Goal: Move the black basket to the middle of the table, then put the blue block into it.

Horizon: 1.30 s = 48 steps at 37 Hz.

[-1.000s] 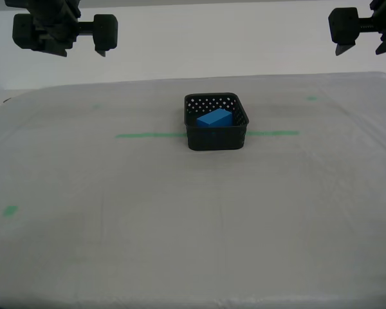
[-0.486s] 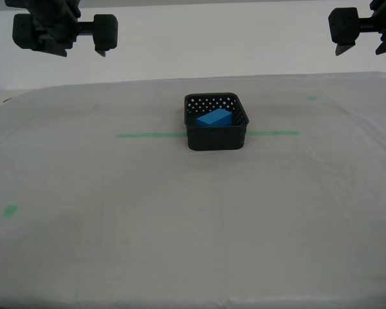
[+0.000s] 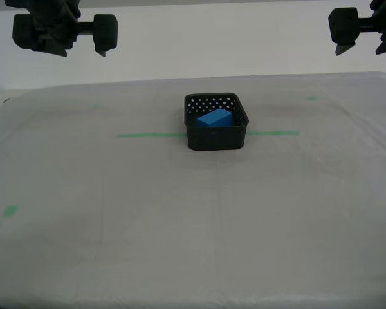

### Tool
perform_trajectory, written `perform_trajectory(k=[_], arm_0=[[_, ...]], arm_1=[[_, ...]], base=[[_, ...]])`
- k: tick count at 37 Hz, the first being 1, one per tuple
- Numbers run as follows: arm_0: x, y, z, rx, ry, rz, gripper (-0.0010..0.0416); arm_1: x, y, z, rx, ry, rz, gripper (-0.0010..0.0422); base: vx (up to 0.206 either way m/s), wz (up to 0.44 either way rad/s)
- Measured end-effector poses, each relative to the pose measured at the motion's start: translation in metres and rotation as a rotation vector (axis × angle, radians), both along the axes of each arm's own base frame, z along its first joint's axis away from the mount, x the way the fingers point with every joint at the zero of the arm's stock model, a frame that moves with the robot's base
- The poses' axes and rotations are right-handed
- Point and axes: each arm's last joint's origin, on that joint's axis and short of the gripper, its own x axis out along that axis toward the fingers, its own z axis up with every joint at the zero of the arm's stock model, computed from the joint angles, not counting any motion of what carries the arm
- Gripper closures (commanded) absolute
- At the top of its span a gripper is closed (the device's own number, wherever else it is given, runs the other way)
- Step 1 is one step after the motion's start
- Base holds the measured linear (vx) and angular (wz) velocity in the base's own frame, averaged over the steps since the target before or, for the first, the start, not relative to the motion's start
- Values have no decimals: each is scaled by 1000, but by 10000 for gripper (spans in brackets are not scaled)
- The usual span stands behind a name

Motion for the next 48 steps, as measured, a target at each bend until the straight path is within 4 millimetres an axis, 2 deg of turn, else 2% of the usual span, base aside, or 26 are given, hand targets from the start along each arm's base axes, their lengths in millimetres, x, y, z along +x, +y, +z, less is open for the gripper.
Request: perform_trajectory(k=[48], arm_0=[[0, 0, 0, 0, 0, 0, 7]], arm_1=[[0, 0, 0, 0, 0, 0, 12]], base=[[0, 0]])
